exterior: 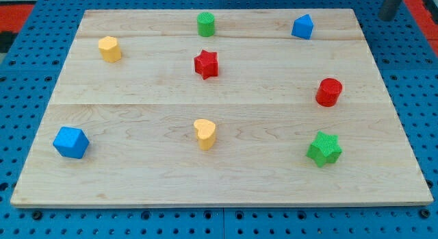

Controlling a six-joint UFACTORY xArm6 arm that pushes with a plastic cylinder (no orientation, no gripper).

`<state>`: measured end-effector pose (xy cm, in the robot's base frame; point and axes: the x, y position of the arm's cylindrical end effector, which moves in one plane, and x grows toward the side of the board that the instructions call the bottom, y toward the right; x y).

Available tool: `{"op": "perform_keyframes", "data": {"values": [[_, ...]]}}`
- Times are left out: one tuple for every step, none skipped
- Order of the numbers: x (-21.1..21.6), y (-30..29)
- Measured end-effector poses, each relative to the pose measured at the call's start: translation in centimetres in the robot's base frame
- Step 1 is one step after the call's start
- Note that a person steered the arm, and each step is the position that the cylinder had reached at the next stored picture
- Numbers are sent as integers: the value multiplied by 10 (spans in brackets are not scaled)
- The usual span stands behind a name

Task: Point at the red circle

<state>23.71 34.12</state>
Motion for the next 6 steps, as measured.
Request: {"op": "perform_keyframes", "data": {"values": [[49,-41],[91,-81],[155,-77],[178,-62],[195,-74],[223,-106]]}}
